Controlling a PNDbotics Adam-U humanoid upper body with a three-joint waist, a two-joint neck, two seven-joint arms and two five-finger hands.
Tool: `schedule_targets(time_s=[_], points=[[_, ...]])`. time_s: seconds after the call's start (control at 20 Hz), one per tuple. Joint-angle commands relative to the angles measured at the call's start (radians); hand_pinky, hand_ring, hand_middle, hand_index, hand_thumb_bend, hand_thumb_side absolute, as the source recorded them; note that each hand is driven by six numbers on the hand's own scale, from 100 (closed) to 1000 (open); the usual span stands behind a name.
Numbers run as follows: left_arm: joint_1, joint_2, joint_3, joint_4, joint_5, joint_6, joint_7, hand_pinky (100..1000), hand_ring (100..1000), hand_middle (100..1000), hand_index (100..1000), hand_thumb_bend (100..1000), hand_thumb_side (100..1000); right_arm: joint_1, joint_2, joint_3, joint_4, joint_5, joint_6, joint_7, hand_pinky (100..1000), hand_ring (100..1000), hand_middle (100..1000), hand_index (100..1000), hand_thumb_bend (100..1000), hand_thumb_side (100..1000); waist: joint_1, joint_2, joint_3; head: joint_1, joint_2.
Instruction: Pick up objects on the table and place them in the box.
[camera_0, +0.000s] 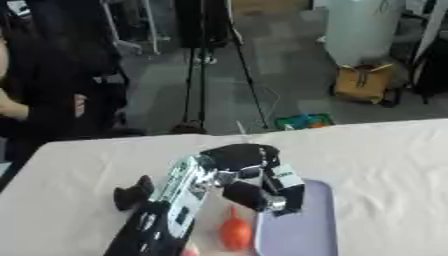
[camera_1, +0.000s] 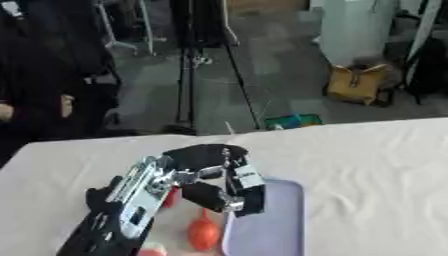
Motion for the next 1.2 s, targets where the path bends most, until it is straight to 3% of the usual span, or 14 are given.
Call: schedule_targets(time_s=[0.05,0.2,0.35,0.4,0.6,0.7,0.8,0.9,0.95,1.0,1.2], points=[[-0.013,0.002,-0.003,0.014,-0.020,-0.009,0.025,1000,1000,739,564,100,1000,-0.008,-0.020,-0.002,-0.017,0.003,0.004,0.000,642,746,593,723,100,432,-0.005,-0.016,-0.001,-0.003,-0.009],[-0.013,-0.001,-0.006,0.033,-0.019,-0.020,0.018,1000,1000,758,779,100,1000,-0.008,-0.020,-0.003,-0.017,0.005,0.005,-0.001,644,747,594,723,100,438,-0.006,-0.016,-0.002,-0.004,-0.010],[-0.014,-0.002,-0.006,0.040,-0.006,-0.032,0.000,1000,1000,762,808,100,1000,-0.007,-0.020,-0.003,-0.017,0.006,0.006,-0.003,644,748,594,723,100,440,-0.007,-0.016,-0.002,-0.005,-0.010],[-0.015,-0.002,-0.006,0.041,0.000,-0.035,-0.006,1000,1000,779,887,100,1000,-0.007,-0.020,-0.003,-0.017,0.006,0.006,-0.003,644,748,594,723,100,442,-0.007,-0.016,-0.002,-0.005,-0.010],[-0.016,-0.003,-0.006,0.040,0.035,-0.050,-0.034,1000,1000,801,938,100,1000,-0.007,-0.020,-0.002,-0.017,0.006,0.007,-0.004,645,749,594,722,100,444,-0.008,-0.016,-0.001,-0.006,-0.011],[-0.017,-0.003,-0.007,0.039,0.057,-0.058,-0.048,1000,1000,849,1000,100,1000,-0.006,-0.020,-0.002,-0.017,0.007,0.008,-0.003,645,750,594,722,100,445,-0.009,-0.016,-0.001,-0.007,-0.010],[-0.018,-0.003,-0.009,0.039,0.083,-0.071,-0.067,1000,1000,880,1000,100,1000,-0.006,-0.019,-0.002,-0.017,0.007,0.008,-0.003,646,750,594,722,100,446,-0.009,-0.015,0.000,-0.008,-0.009],[-0.020,-0.001,-0.011,0.039,0.098,-0.086,-0.099,1000,1000,939,1000,229,1000,-0.005,-0.019,-0.001,-0.017,0.007,0.008,-0.003,646,750,594,722,100,447,-0.009,-0.015,0.000,-0.008,-0.008],[-0.021,0.000,-0.010,0.038,0.103,-0.092,-0.113,1000,1000,939,1000,229,1000,-0.005,-0.019,-0.001,-0.017,0.007,0.008,-0.002,646,750,594,722,100,447,-0.010,-0.015,0.000,-0.008,-0.008],[-0.021,0.000,-0.009,0.036,0.106,-0.097,-0.124,1000,1000,980,1000,314,1000,-0.005,-0.019,-0.001,-0.017,0.007,0.008,-0.002,645,750,594,721,100,446,-0.010,-0.015,0.000,-0.008,-0.008],[-0.024,0.001,-0.007,0.034,0.120,-0.108,-0.168,1000,1000,1000,1000,375,1000,-0.006,-0.019,0.000,-0.017,0.007,0.009,-0.002,645,751,594,721,100,446,-0.010,-0.016,0.001,-0.009,-0.007]])
